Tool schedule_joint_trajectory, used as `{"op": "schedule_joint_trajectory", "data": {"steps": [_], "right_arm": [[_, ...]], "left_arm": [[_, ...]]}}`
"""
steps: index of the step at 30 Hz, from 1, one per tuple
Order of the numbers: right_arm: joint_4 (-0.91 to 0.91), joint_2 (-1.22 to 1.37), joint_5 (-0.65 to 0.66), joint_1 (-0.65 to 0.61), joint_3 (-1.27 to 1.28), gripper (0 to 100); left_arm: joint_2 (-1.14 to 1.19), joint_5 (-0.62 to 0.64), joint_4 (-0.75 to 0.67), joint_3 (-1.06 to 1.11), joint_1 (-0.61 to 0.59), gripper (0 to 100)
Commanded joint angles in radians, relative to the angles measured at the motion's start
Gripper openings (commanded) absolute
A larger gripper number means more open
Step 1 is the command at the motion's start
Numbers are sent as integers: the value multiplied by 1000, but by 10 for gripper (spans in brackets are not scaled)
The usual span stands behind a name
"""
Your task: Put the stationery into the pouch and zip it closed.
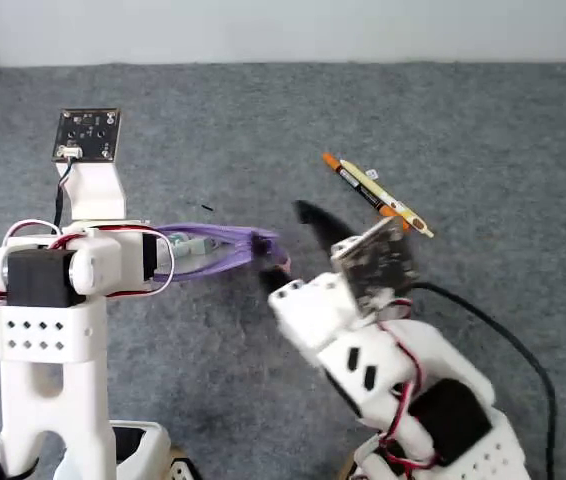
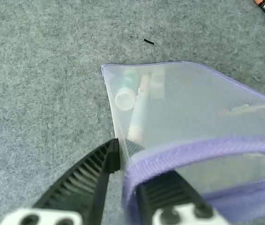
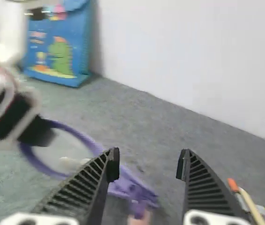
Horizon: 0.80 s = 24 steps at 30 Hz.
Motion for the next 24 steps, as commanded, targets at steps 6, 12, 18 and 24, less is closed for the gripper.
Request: {"op": "schedule_joint_trajectory", "data": {"steps": [6, 12, 18, 24], "right_arm": [[28, 205, -8, 334, -77, 197], [104, 572, 66, 426, -265, 197], [298, 958, 141, 470, -548, 197], [410, 1283, 242, 470, -842, 197]], "left_arm": [[2, 12, -18, -35, 5, 12], [2, 12, -12, -35, 5, 12], [2, 12, -11, -35, 5, 12], [2, 12, -17, -30, 5, 12]]}}
